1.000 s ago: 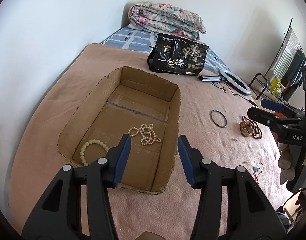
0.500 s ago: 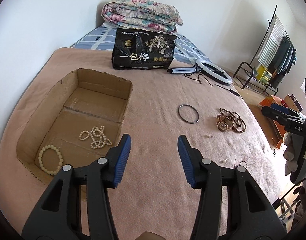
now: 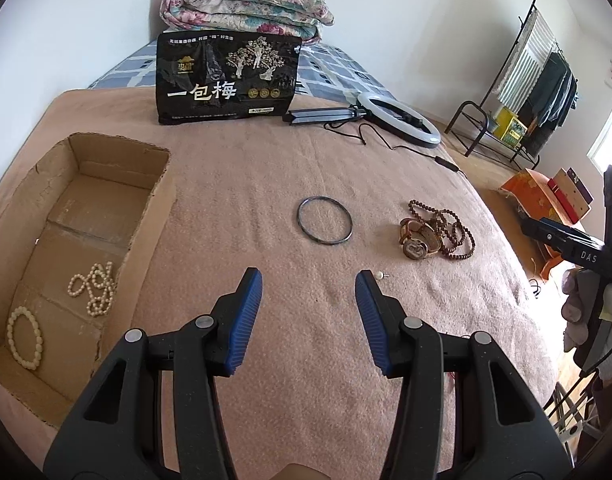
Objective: Organize jewelry
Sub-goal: 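Move the left gripper to the blue bangle while the right approaches the wooden mala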
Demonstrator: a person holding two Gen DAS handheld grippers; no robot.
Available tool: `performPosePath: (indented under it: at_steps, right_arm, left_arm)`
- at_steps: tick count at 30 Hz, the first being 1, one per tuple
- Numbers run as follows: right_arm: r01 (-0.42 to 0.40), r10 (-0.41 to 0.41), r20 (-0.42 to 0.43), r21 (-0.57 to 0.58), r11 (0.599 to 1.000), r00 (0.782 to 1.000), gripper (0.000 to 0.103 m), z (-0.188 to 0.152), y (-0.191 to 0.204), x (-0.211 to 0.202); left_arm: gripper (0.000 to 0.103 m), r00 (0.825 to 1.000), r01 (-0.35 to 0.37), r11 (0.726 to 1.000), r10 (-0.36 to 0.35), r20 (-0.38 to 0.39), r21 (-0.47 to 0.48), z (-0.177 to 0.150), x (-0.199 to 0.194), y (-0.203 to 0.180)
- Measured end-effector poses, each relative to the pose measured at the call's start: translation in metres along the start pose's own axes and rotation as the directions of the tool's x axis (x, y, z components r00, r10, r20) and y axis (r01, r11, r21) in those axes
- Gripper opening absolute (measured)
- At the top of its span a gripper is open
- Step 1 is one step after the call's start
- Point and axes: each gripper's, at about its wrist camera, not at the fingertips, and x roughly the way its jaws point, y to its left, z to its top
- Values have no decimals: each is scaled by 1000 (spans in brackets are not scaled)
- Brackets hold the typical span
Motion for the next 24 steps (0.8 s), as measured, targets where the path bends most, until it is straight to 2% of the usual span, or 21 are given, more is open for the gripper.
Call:
performPosePath:
  at_steps: [16,24]
  right_arm:
    - [6,3,-101,92,996,995,102,-9,-43,66]
    - [-26,63,-169,216,976,984,102,-12,-56,91]
  left_arm:
    - [49,998,-1,999,-2,-63,-39,25,80,0]
    - [49,996,-16,998,11,-93,-53,37,119,3]
